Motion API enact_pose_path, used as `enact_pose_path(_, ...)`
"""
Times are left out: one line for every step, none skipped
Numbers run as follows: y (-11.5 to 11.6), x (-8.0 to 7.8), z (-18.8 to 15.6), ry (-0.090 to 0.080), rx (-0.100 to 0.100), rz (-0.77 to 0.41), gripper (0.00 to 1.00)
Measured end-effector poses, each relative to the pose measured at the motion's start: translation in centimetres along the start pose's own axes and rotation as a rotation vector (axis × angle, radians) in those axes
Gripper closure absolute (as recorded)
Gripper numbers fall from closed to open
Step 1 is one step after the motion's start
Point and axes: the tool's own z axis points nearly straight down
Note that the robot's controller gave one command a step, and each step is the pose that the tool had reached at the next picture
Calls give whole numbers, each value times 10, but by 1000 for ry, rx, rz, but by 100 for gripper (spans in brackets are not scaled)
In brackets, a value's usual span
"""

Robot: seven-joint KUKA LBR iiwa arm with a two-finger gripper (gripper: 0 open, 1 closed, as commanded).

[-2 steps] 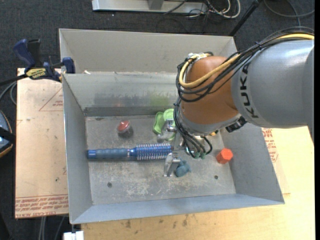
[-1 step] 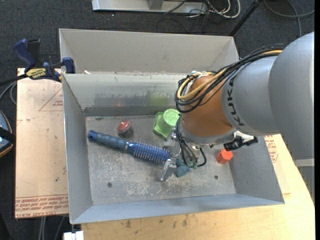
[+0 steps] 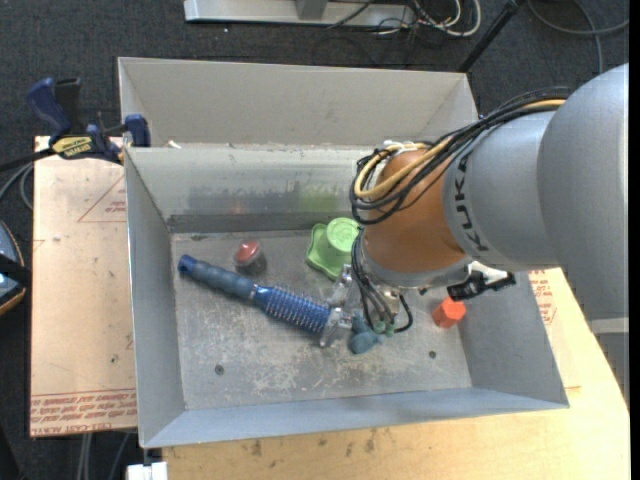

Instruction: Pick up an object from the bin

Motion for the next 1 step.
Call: enact_pose_path(-14,-17,-147,-7,0,-10,100)
